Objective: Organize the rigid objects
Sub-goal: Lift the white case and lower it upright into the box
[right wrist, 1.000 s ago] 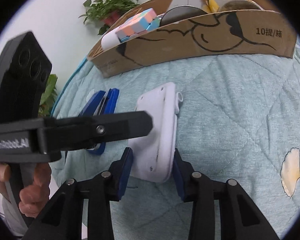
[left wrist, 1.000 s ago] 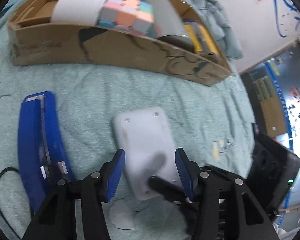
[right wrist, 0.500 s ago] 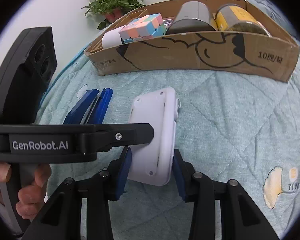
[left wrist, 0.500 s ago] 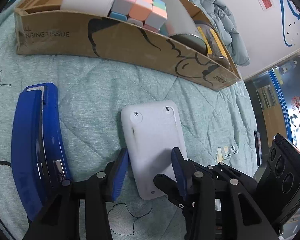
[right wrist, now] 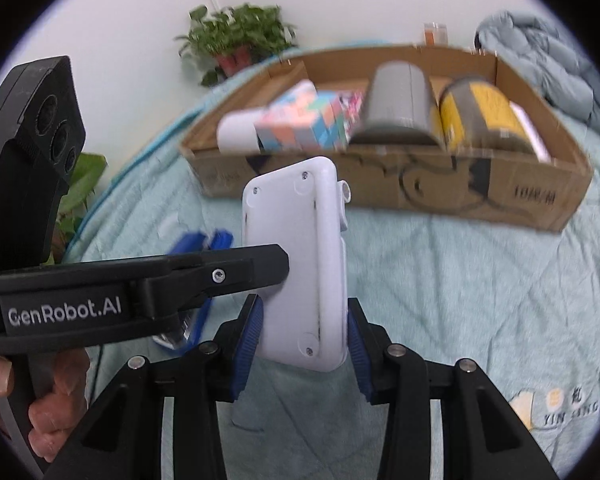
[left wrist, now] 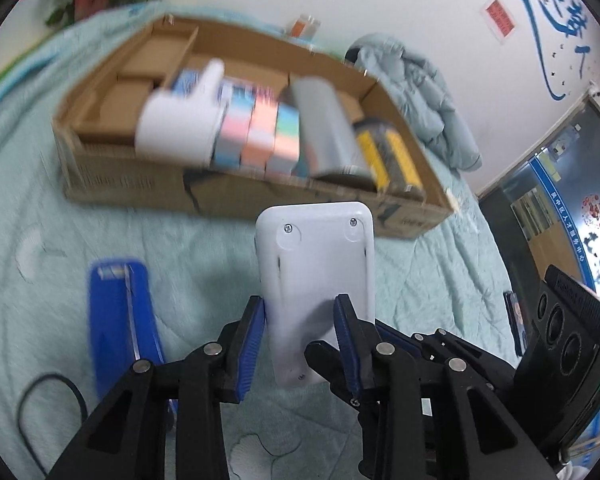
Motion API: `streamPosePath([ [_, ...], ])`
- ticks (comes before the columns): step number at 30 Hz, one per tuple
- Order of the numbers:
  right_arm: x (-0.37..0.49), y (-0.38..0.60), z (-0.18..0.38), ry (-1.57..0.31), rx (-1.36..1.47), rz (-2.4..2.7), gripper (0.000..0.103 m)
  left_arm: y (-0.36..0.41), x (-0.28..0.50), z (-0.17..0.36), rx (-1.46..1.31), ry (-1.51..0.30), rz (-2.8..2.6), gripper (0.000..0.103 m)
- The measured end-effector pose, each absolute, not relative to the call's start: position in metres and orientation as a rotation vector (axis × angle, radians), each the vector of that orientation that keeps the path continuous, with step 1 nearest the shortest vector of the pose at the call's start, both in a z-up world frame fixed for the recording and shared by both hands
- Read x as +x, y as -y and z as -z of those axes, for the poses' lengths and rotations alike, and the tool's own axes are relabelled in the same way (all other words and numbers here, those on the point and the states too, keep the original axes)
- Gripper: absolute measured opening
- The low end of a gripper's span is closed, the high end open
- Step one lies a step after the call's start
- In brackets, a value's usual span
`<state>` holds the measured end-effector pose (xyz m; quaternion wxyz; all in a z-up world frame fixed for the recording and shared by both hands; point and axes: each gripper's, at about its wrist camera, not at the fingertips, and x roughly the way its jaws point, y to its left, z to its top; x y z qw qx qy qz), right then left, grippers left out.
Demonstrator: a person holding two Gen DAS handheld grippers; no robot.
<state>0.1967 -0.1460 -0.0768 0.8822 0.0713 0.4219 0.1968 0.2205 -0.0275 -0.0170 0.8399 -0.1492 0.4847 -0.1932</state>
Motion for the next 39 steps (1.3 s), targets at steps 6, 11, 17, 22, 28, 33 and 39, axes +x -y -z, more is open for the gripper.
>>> streamPosePath([
  [6, 0.215, 0.138, 0.043, -0.796, 0.138, -0.439, 0.04, 0.014, 0.235, -0.029, -0.281, -0.919, 0.396, 0.033],
  [11, 0.242, 0.132, 0.018, -0.732, 0.129, -0.453, 0.04, 0.003, 0.259, -0.06, -0.267, -0.869, 0.389, 0.032],
  [17, 0.278, 0.13, -0.003, -0.703, 0.144, -0.459, 0.04, -0.002, 0.31, -0.094, -0.219, -0.837, 0.393, 0.032],
  [22, 0.321, 0.125, -0.004, -0.75, 0.163, -0.457, 0.04, 0.0, 0.363, -0.104, -0.165, -0.86, 0.392, 0.032],
  [28, 0.372, 0.127, 0.015, -0.862, 0.216, -0.445, 0.041, 0.004, 0.432, -0.082, -0.155, -0.958, 0.398, 0.032],
  [33, 0.391, 0.13, 0.035, -0.95, 0.24, -0.425, 0.041, 0.007, 0.46, -0.05, -0.17, -1.029, 0.407, 0.032],
  [39, 0.401, 0.131, 0.051, -1.036, 0.239, -0.401, 0.041, 0.009, 0.474, -0.016, -0.218, -1.109, 0.414, 0.032],
])
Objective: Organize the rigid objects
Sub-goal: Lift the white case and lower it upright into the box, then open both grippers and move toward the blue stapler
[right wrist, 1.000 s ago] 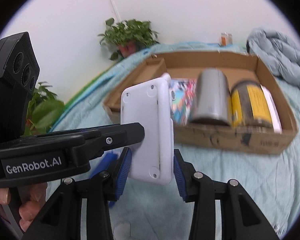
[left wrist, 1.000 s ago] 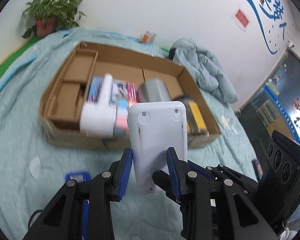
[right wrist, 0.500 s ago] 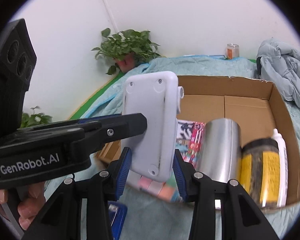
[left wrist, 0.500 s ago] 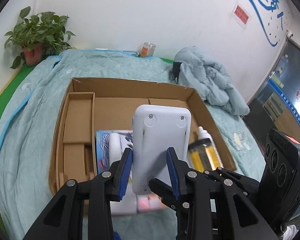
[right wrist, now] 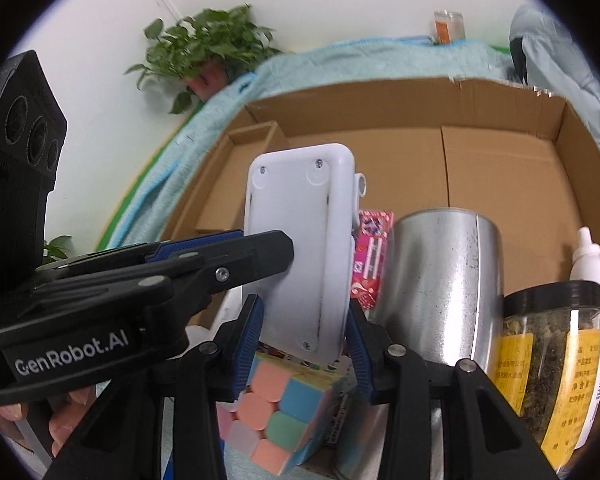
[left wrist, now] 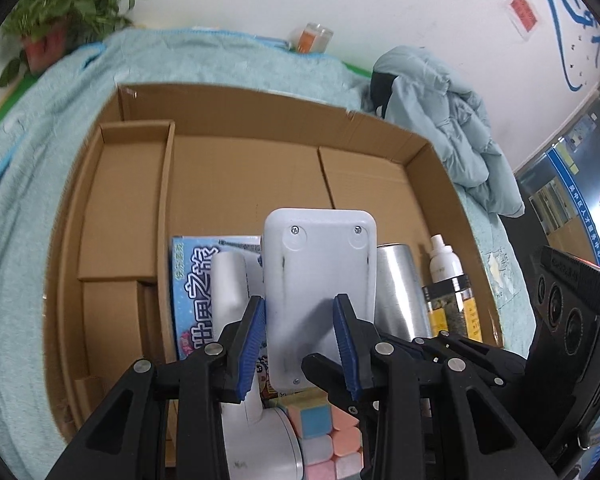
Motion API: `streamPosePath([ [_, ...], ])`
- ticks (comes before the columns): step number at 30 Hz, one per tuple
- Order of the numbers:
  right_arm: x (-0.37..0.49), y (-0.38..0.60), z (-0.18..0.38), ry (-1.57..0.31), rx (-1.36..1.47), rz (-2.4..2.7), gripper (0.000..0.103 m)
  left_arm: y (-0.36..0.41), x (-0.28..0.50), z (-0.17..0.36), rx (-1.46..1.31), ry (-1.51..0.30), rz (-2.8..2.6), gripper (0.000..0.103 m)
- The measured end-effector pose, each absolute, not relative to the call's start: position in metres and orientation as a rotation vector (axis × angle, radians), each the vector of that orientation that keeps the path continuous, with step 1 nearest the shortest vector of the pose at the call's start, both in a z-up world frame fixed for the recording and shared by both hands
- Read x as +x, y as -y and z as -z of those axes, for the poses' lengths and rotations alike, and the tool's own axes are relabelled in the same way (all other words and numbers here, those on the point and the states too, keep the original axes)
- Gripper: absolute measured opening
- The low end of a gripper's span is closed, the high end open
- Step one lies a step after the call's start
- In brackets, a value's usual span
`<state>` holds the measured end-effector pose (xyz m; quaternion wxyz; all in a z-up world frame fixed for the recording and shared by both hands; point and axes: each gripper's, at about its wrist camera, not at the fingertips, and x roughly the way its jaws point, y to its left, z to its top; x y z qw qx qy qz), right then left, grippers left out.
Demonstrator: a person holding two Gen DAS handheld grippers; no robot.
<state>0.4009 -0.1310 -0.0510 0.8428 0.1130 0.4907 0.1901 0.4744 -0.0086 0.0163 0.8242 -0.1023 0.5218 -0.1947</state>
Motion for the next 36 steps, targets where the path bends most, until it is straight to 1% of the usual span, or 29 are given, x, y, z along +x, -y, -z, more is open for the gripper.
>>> streamPosePath([
  [3, 0.404, 0.13, 0.051, -1.058, 0.243, -0.4, 0.042, 0.006, 0.48, -0.007, -0.245, -1.142, 0.415, 0.032],
  [4, 0.404, 0.129, 0.051, -1.064, 0.243, -0.403, 0.044, 0.005, 0.479, -0.005, -0.25, -1.15, 0.415, 0.031],
  [5, 0.404, 0.129, 0.051, -1.072, 0.24, -0.402, 0.045, 0.006, 0.479, -0.002, -0.236, -1.157, 0.408, 0.019],
  [6, 0.401, 0.128, 0.05, -1.069, 0.227, -0.396, 0.045, 0.009, 0.477, 0.0, -0.219, -1.168, 0.417, 0.012],
  [10, 0.395, 0.121, 0.047, -1.062, 0.174, -0.395, 0.046, 0.017, 0.467, 0.004, -0.18, -1.178, 0.413, 0.012],
  [14, 0.383, 0.122, 0.039, -1.018, 0.146, -0.378, 0.046, 0.014, 0.452, -0.007, -0.161, -1.125, 0.386, 0.012],
  [15, 0.375, 0.125, 0.034, -0.984, 0.125, -0.355, 0.047, 0.011, 0.444, -0.015, -0.146, -1.075, 0.384, 0.016],
  [16, 0.371, 0.126, 0.03, -0.956, 0.113, -0.338, 0.052, 0.008, 0.436, -0.023, -0.135, -1.036, 0.386, 0.018],
  [17, 0.361, 0.13, 0.023, -0.912, 0.105, -0.315, 0.07, 0.004, 0.425, -0.032, -0.126, -0.99, 0.391, 0.026],
  [18, 0.352, 0.132, 0.018, -0.867, 0.098, -0.294, 0.082, -0.001, 0.409, -0.043, -0.118, -0.924, 0.383, 0.051],
  [19, 0.337, 0.135, 0.011, -0.8, 0.075, -0.261, 0.091, -0.006, 0.398, -0.049, -0.114, -0.879, 0.373, 0.069],
  [20, 0.329, 0.137, 0.006, -0.761, 0.05, -0.237, 0.091, -0.01, 0.385, -0.057, -0.109, -0.823, 0.349, 0.102],
  [21, 0.315, 0.138, 0.001, -0.708, 0.016, -0.202, 0.091, -0.017, 0.365, -0.066, -0.1, -0.726, 0.295, 0.103],
  [23, 0.3, 0.143, -0.002, -0.672, 0.018, -0.178, 0.095, -0.021, 0.34, -0.073, -0.067, -0.654, 0.225, 0.102],
  [24, 0.296, 0.145, -0.003, -0.668, 0.031, -0.18, 0.096, -0.021, 0.332, -0.074, -0.05, -0.656, 0.209, 0.102],
  [31, 0.263, 0.15, 0.012, -0.729, 0.086, -0.237, 0.097, -0.039, 0.28, -0.053, -0.057, -0.751, 0.134, 0.102],
  [34, 0.244, 0.146, 0.023, -0.775, 0.119, -0.314, 0.097, -0.054, 0.258, -0.029, -0.072, -0.843, 0.141, 0.102],
  [36, 0.234, 0.143, 0.028, -0.802, 0.128, -0.365, 0.097, -0.069, 0.244, -0.007, -0.094, -0.949, 0.142, 0.102],
])
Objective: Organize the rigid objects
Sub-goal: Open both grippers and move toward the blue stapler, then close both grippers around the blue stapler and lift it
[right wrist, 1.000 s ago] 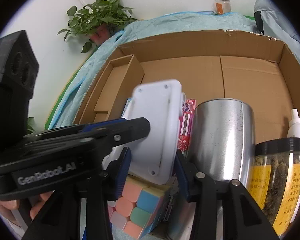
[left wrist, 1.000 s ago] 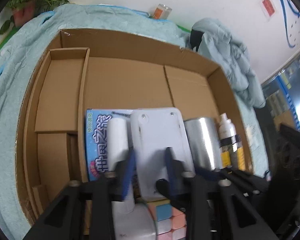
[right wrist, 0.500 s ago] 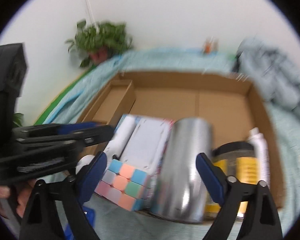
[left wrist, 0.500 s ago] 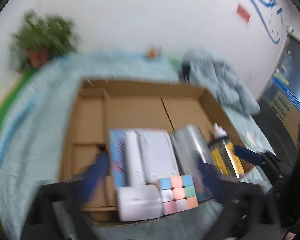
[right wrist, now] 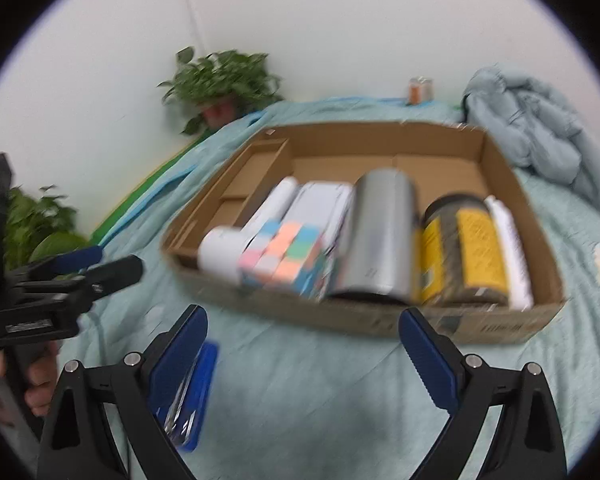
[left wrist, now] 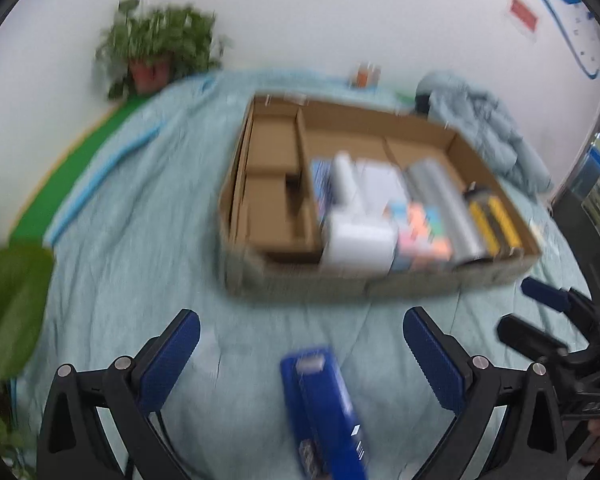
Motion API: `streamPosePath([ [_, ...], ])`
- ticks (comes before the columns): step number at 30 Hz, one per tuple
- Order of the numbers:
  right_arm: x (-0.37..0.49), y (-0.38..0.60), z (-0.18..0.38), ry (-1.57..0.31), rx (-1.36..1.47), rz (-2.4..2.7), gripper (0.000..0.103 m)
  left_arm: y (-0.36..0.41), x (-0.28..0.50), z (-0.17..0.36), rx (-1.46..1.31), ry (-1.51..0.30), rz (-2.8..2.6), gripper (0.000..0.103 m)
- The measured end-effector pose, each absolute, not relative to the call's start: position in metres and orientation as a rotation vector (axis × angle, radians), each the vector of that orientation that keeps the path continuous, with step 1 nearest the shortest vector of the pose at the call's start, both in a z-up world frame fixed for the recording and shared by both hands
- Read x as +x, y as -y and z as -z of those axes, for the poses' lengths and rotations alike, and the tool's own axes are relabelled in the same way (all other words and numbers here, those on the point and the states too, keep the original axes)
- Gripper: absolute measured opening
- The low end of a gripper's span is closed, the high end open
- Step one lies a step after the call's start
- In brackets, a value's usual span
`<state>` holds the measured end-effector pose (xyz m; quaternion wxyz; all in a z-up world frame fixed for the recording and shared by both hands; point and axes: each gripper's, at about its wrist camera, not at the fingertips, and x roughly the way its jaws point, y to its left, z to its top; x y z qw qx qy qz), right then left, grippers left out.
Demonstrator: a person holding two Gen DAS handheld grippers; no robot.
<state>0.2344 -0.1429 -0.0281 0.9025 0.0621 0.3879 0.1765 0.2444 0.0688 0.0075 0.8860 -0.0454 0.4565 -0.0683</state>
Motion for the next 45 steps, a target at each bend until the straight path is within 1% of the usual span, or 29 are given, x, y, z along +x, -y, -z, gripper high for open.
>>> streamPosePath([
  [2, 0.222, 0.138, 0.032, -0.814, 0.132, -0.415, 0.097, -0.08, 0.232, 0.012, -0.159, -1.023, 0.176, 0.102],
  [7, 0.201, 0.122, 0.052, -0.897, 0.172, -0.543, 0.097, -0.088, 0.212, 0.043, -0.276, -1.08, 0.201, 0.102],
  [10, 0.188, 0.115, 0.069, -0.958, 0.179, -0.613, 0.097, -0.078, 0.218, 0.053, -0.298, -1.122, 0.258, 0.101],
  [11, 0.185, 0.114, 0.072, -0.967, 0.174, -0.618, 0.097, -0.07, 0.225, 0.062, -0.305, -1.174, 0.275, 0.099],
  [12, 0.181, 0.114, 0.075, -0.974, 0.171, -0.622, 0.097, -0.065, 0.227, 0.07, -0.302, -1.212, 0.273, 0.094],
  [15, 0.173, 0.122, 0.082, -0.988, 0.192, -0.659, 0.097, -0.049, 0.233, 0.088, -0.287, -1.302, 0.281, 0.085],
  [17, 0.172, 0.13, 0.082, -0.978, 0.192, -0.659, 0.097, -0.038, 0.233, 0.088, -0.25, -1.29, 0.264, 0.085],
  [19, 0.17, 0.14, 0.082, -0.962, 0.184, -0.653, 0.097, -0.031, 0.232, 0.088, -0.271, -1.296, 0.286, 0.082],
  [22, 0.168, 0.148, 0.085, -0.957, 0.178, -0.644, 0.097, -0.02, 0.231, 0.089, -0.264, -1.305, 0.255, 0.082],
  [26, 0.162, 0.153, 0.095, -0.951, 0.207, -0.659, 0.097, -0.011, 0.225, 0.089, -0.38, -1.327, 0.275, 0.082],
  [30, 0.158, 0.156, 0.102, -0.956, 0.242, -0.672, 0.097, 0.007, 0.222, 0.087, -0.408, -1.34, 0.32, 0.082],
  [32, 0.156, 0.154, 0.101, -0.947, 0.24, -0.674, 0.097, 0.009, 0.223, 0.086, -0.458, -1.352, 0.36, 0.082],
  [37, 0.154, 0.141, 0.094, -0.911, 0.187, -0.662, 0.097, 0.042, 0.219, 0.09, -0.523, -1.394, 0.524, 0.082],
  [42, 0.157, 0.134, 0.101, -0.958, 0.114, -0.553, 0.096, 0.025, 0.221, 0.093, -0.62, -1.36, 0.547, 0.081],
  [45, 0.152, 0.121, 0.099, -0.953, 0.07, -0.523, 0.095, 0.01, 0.22, 0.095, -0.64, -1.334, 0.526, 0.081],
])
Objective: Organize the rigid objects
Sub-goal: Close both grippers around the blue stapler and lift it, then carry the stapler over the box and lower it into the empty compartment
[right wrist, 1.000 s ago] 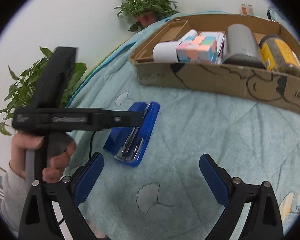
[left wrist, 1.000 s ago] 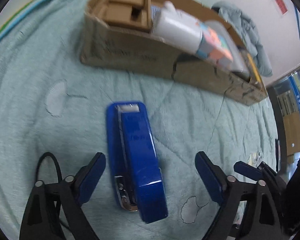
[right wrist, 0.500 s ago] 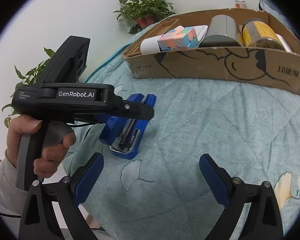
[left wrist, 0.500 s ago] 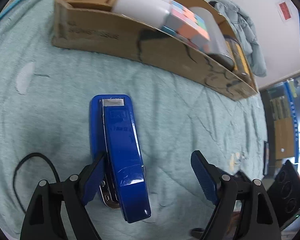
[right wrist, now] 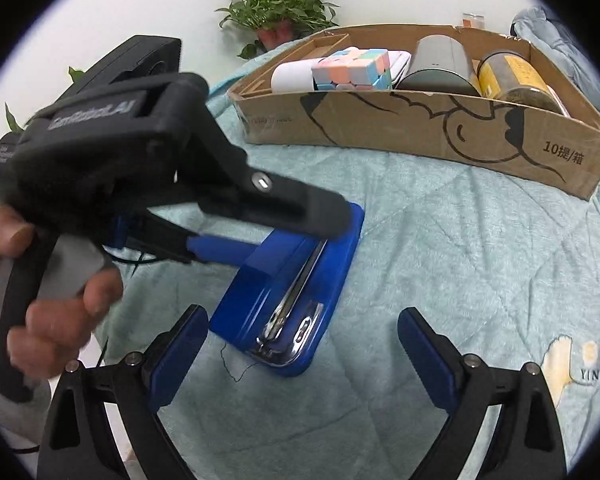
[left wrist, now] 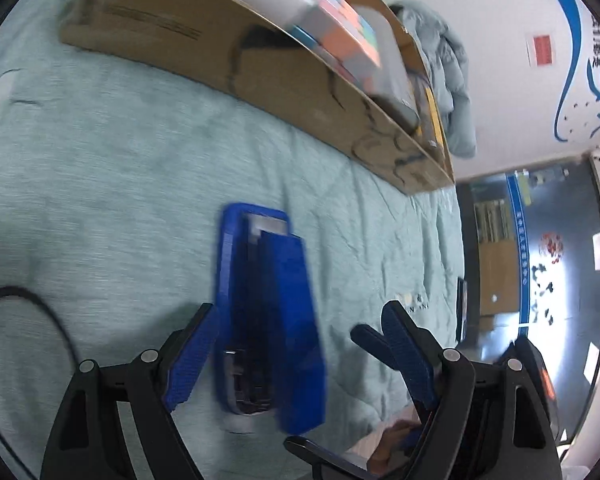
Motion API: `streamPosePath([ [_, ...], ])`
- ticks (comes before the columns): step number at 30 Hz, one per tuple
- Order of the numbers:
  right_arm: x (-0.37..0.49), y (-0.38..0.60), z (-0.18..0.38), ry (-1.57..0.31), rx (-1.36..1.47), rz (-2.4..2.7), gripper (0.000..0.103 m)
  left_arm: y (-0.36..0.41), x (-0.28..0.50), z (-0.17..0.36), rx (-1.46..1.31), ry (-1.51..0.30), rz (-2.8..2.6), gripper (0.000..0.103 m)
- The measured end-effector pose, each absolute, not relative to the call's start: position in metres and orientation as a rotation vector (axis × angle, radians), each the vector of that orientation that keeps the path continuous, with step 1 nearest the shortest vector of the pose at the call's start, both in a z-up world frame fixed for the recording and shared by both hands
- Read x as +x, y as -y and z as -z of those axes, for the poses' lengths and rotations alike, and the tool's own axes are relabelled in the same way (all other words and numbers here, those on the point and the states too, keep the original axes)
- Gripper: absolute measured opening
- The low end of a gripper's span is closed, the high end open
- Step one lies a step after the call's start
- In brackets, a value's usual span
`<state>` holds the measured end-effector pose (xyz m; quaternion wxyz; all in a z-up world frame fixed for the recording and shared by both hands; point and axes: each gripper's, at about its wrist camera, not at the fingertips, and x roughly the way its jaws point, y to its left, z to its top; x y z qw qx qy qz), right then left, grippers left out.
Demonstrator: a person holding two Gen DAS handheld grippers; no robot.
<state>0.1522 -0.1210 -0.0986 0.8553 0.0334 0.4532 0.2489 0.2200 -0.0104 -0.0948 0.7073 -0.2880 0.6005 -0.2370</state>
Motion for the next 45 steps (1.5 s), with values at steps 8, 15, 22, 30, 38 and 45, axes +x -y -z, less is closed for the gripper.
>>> streamPosePath([
  [8, 0.153, 0.092, 0.118, -0.965, 0.028, -0.433, 0.074, 0.021, 0.224, 0.096, -0.551, -1.374, 0.56, 0.081],
  [15, 0.159, 0.117, 0.119, -0.979, 0.183, -0.511, 0.052, 0.027, 0.222, 0.101, -0.541, -1.363, 0.539, 0.081],
  [22, 0.18, 0.152, 0.13, -1.041, 0.45, -0.608, 0.051, 0.022, 0.217, 0.103, -0.534, -1.354, 0.527, 0.075],
  [30, 0.187, 0.154, 0.132, -1.052, 0.51, -0.64, 0.046, 0.044, 0.206, 0.091, -0.418, -1.304, 0.562, 0.058],
  [38, 0.188, 0.152, 0.111, -0.996, 0.437, -0.659, 0.036, 0.028, 0.205, 0.068, -0.455, -1.217, 0.563, 0.052],
  [45, 0.206, 0.136, 0.081, -0.918, 0.329, -0.677, 0.036, 0.006, 0.214, 0.023, -0.451, -1.098, 0.572, 0.052],
])
